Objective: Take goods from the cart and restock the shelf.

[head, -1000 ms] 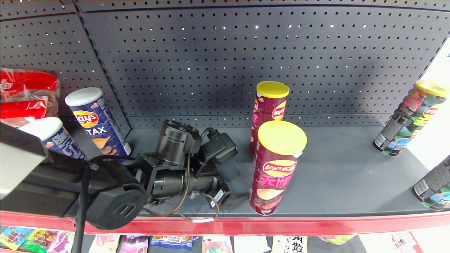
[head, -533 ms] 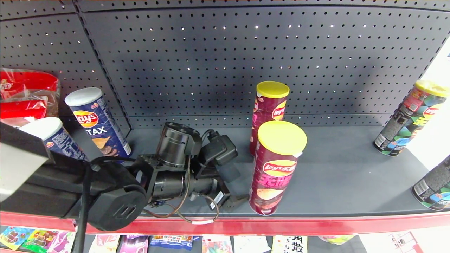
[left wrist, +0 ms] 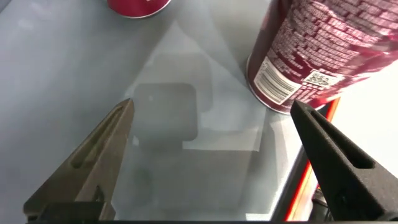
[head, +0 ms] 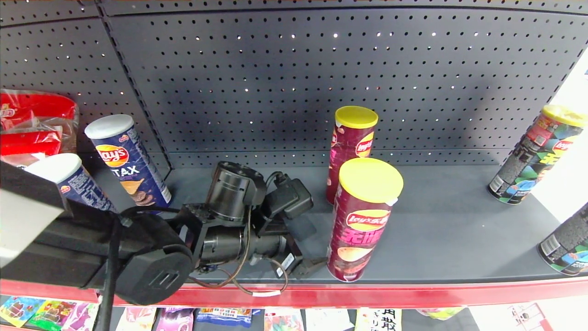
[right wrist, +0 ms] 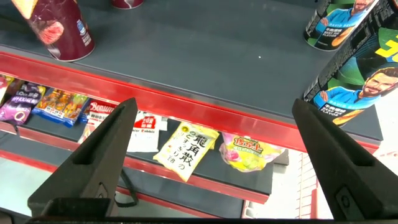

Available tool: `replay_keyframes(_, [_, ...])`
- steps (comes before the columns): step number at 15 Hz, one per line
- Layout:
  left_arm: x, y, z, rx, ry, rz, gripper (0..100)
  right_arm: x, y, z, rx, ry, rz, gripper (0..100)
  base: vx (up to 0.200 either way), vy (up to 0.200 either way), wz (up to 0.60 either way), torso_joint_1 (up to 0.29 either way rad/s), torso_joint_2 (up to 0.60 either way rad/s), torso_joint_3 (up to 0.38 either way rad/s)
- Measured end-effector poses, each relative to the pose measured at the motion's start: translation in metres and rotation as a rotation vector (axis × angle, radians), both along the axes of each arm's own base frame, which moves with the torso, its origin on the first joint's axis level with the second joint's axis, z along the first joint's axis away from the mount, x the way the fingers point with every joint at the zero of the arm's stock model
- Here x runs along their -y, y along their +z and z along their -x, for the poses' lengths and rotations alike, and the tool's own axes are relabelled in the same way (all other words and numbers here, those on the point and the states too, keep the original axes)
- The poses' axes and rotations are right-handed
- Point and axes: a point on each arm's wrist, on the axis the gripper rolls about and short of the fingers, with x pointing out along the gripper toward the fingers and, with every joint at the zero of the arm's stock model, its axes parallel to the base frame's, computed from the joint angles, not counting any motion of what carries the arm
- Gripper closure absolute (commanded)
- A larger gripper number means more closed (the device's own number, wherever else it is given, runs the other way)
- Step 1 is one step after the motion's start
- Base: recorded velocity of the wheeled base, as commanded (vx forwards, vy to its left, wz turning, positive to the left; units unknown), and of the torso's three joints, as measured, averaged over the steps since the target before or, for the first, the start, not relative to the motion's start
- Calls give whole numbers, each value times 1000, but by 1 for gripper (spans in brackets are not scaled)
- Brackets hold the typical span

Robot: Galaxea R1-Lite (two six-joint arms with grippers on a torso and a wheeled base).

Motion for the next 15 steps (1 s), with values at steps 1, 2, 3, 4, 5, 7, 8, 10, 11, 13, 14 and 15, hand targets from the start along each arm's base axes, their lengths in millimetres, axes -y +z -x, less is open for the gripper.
replay_keyframes(1, [1,0,0,0,-1,0,0,0,0,0,-1,0,0,0,0,0,0,0,0,0])
replay_keyframes(2, [1,-1,-1,0,-1,-1,0,0,0,0,-1,0,0,0,0,0,0,0,0,0])
replay_keyframes(3, [1,-1,-1,-1,-1,-2,0,0,0,0,-2,0,1,0,0,0,0,0,0,0])
replay_keyframes(4, [1,-1,-1,-1,0,-2,0,0,0,0,-1,0,1,0,0,0,0,0,0,0])
replay_keyframes(5, [2,-2,-2,-2,0,-2,0,0,0,0,-1,0,1,0,0,0,0,0,0,0])
replay_keyframes(7, [2,-2,-3,-1,3,-1,0,0,-1,0,-2,0,1,0,0,0,0,0,0,0])
replay_keyframes(8, [3,-1,-4,4,4,2,0,0,-1,0,-3,0,1,0,0,0,0,0,0,0])
replay_keyframes(10, [5,0,-6,14,8,13,0,0,-1,0,-2,0,1,0,0,0,0,0,0,0])
replay_keyframes(11, [5,-1,-7,14,8,12,0,0,-1,0,-3,-1,1,0,0,0,0,0,0,0])
replay_keyframes(13, [5,-1,-7,12,10,11,0,0,-1,0,-3,0,1,0,0,0,0,0,0,0])
replay_keyframes(14, [5,-2,-8,12,10,11,0,0,-1,0,-3,0,1,0,0,0,0,0,0,0])
replay_keyframes(15, [5,-2,-8,10,11,10,0,0,-1,0,-3,0,1,0,0,0,0,0,0,0])
